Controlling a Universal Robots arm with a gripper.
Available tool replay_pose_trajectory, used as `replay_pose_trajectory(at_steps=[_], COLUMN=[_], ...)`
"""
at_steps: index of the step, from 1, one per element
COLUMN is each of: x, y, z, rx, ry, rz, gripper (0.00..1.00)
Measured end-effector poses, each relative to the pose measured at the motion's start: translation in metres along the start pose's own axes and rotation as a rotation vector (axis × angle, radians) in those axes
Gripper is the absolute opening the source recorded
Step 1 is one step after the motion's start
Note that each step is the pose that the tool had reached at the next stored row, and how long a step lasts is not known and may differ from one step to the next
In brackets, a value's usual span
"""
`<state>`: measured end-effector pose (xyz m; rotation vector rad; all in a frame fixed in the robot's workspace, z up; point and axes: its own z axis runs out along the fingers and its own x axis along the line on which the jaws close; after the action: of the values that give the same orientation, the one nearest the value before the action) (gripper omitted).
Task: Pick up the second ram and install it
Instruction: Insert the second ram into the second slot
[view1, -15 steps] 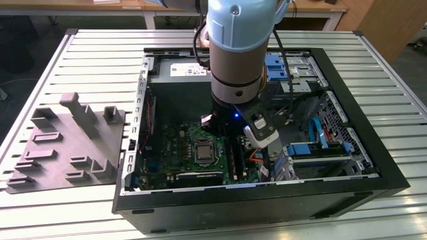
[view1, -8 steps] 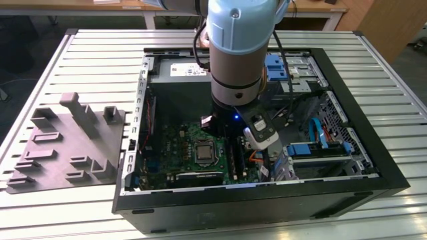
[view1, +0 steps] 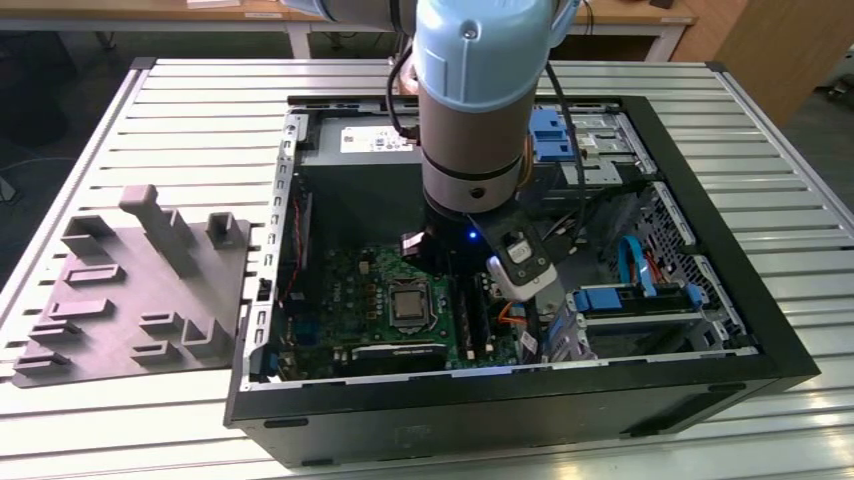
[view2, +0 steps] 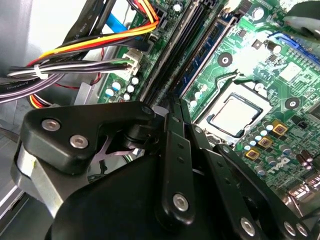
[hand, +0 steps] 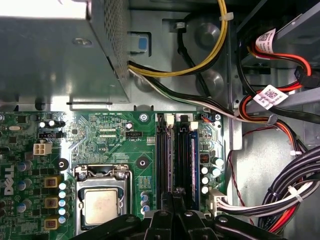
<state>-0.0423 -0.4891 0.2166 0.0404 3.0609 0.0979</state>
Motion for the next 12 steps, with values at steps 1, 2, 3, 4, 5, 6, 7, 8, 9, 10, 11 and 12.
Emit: replay_pose_trajectory(at_steps=[1,2,3,4,5,6,7,8,9,10,11,12], x=[0.0000,0.0000,0.0000,0.0000,0.0000,0.0001,0.0000,0.0000,0.0001,0.0000,0.0000,0.0001], y=[0.0000,0.0000,0.0000,0.0000,-0.0001,-0.0001,-0.0001,-0.0001,-0.0001,-0.0001,-0.0001,-0.0001], z=[0.0000,0.0000,0.0000,0.0001,0.0004,0.0006,0.0006,0.0006,0.0006,0.0007,0.0007,0.0007], rx=[0.0001,0.0003,0.0002,0.0003,0.0002,0.0001,0.0002,0.0002,0.0002,0.0002,0.0001,0.0001], ry=[0.0001,0.0001,0.0001,0.0001,0.0001,0.0000,0.0000,0.0000,0.0001,0.0001,0.0000,0.0000], rz=[0.000,0.000,0.000,0.000,0.000,0.000,0.000,0.000,0.000,0.000,0.000,0.000], gripper=[0.11,0.11,0.11,0.11,0.11,0.11,0.11,0.11,0.11,0.11,0.11,0.11])
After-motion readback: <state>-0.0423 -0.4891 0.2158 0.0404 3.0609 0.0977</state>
